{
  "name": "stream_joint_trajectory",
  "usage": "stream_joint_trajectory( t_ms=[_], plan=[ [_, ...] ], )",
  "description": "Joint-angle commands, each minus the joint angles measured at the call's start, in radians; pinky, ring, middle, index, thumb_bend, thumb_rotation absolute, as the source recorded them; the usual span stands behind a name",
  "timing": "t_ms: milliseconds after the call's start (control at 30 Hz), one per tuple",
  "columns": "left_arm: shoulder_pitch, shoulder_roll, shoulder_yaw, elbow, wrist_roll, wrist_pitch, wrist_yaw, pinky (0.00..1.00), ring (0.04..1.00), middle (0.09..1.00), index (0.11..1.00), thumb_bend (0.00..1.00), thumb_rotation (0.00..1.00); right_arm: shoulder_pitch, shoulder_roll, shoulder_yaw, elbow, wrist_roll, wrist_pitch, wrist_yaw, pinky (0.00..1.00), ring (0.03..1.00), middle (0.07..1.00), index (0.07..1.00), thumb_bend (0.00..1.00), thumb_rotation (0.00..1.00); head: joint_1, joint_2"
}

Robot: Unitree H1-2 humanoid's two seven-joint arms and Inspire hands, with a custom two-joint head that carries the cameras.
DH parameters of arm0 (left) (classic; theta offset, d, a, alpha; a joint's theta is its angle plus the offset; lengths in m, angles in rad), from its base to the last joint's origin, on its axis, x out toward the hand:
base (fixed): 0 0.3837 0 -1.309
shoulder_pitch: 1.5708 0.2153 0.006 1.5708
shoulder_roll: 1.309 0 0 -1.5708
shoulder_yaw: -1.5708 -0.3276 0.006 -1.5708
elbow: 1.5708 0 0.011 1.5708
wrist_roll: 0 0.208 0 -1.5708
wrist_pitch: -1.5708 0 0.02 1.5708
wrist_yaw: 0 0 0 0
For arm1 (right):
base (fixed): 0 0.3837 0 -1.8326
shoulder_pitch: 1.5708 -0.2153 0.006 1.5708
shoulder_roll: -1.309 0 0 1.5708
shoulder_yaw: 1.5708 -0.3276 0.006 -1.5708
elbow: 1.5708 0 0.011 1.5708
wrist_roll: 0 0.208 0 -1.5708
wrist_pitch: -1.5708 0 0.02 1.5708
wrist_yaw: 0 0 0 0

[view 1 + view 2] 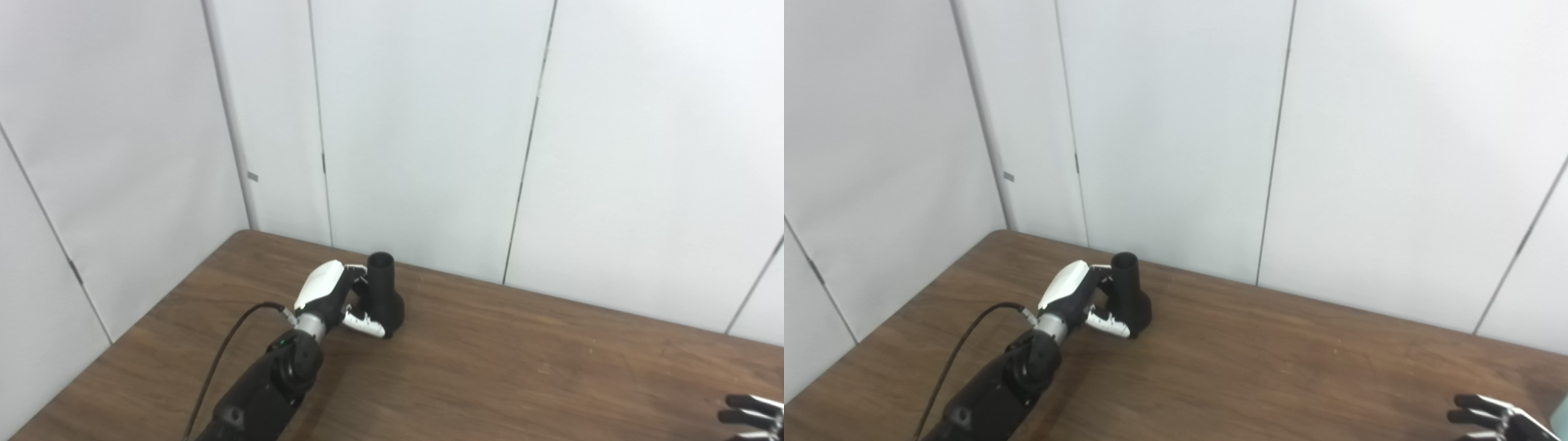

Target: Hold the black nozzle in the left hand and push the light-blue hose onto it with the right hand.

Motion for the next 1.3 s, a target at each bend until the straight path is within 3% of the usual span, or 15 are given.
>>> stream_joint_trajectory(
  t_ms=[0, 133, 267, 333, 567, 667, 733, 800, 1000, 1267],
  plan=[
    [0.028, -0.005, -0.037, -0.018, 0.017, -0.018, -0.054, 0.96, 0.652, 0.499, 0.48, 0.52, 0.0, -0.037, -0.005, -0.007, -0.035, 0.0, -0.016, -0.012, 0.32, 0.463, 0.597, 0.508, 0.52, 0.1, -0.008, 0.004],
    [0.042, -0.02, -0.083, -0.073, 0.027, -0.063, -0.09, 0.97, 0.648, 0.502, 0.477, 0.52, 0.0, -0.042, 0.0, -0.013, -0.034, 0.012, -0.016, -0.01, 0.34, 0.466, 0.593, 0.495, 0.51, 0.12, -0.082, 0.04],
    [0.05, -0.03, -0.109, -0.127, 0.01, -0.097, -0.134, 0.97, 0.633, 0.496, 0.479, 0.53, 0.0, -0.049, 0.026, -0.012, -0.091, 0.019, 0.086, -0.024, 0.35, 0.466, 0.586, 0.495, 0.51, 0.13, -0.162, 0.061],
    [0.054, -0.038, -0.115, -0.144, 0.002, -0.108, -0.15, 0.98, 0.629, 0.493, 0.481, 0.53, 0.0, -0.053, 0.035, -0.006, -0.106, 0.007, 0.106, -0.03, 0.36, 0.465, 0.586, 0.495, 0.51, 0.13, -0.181, 0.066],
    [0.047, -0.077, -0.165, -0.171, 0.015, -0.14, -0.192, 1.0, 0.63, 0.487, 0.483, 0.53, 0.0, -0.071, 0.054, 0.024, -0.115, -0.042, 0.091, -0.05, 0.35, 0.463, 0.584, 0.494, 0.51, 0.12, -0.261, 0.082],
    [0.037, -0.096, -0.183, -0.163, 0.02, -0.156, -0.196, 1.0, 0.632, 0.499, 0.477, 0.52, 0.0, -0.074, 0.06, 0.033, -0.117, -0.074, 0.092, -0.061, 0.35, 0.461, 0.583, 0.495, 0.51, 0.12, -0.272, 0.083],
    [0.031, -0.106, -0.189, -0.152, 0.021, -0.162, -0.195, 1.0, 0.633, 0.502, 0.475, 0.52, 0.0, -0.075, 0.063, 0.036, -0.117, -0.084, 0.094, -0.064, 0.35, 0.454, 0.506, 0.503, 0.52, 0.03, -0.279, 0.083],
    [0.023, -0.124, -0.197, -0.137, 0.024, -0.169, -0.197, 1.0, 0.633, 0.502, 0.475, 0.52, 0.0, -0.078, 0.067, 0.038, -0.121, -0.09, 0.107, -0.066, 0.35, 0.453, 0.49, 0.505, 0.52, 0.01, -0.298, 0.086],
    [-0.002, -0.173, -0.219, -0.096, 0.033, -0.187, -0.208, 1.0, 0.633, 0.507, 0.472, 0.52, 0.0, -0.08, 0.081, 0.042, -0.133, -0.086, 0.129, -0.068, 0.35, 0.45, 0.483, 0.508, 0.52, 0.0, -0.312, 0.086],
    [-0.034, -0.197, -0.247, -0.045, 0.042, -0.207, -0.233, 1.0, 0.635, 0.504, 0.475, 0.52, 0.0, -0.074, 0.081, 0.04, -0.147, -0.091, 0.138, -0.067, 0.35, 0.455, 0.483, 0.508, 0.52, 0.0, -0.334, 0.088]
  ],
)
